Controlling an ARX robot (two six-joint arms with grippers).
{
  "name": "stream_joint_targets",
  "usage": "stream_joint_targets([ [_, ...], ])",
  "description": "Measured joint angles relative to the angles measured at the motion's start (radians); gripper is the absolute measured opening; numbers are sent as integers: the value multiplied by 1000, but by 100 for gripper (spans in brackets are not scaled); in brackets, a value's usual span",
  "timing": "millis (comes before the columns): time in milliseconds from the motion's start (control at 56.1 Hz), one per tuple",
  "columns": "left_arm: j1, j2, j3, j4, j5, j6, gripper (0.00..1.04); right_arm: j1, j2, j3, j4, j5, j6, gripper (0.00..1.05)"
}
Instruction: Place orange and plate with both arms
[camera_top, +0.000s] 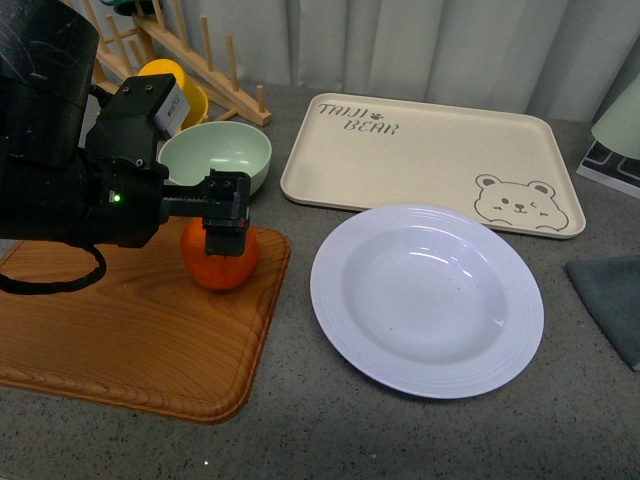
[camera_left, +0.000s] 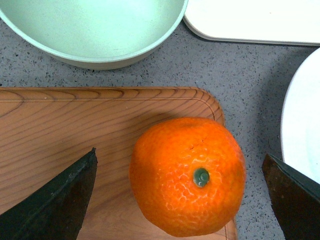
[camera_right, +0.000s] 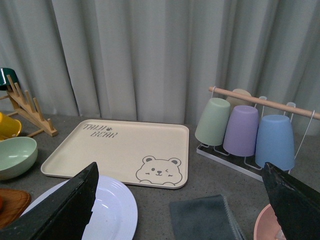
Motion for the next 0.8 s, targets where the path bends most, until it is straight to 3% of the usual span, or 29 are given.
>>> stream_joint_targets([
  [571, -14, 68, 34, -16, 14, 6, 98, 0, 0, 0, 0, 0, 0, 96],
  [714, -14, 71, 35, -17, 15, 8, 77, 0, 0, 0, 0, 0, 0, 96],
  [803, -14, 71, 35, -19, 19, 8, 70, 0, 0, 0, 0, 0, 0, 96],
])
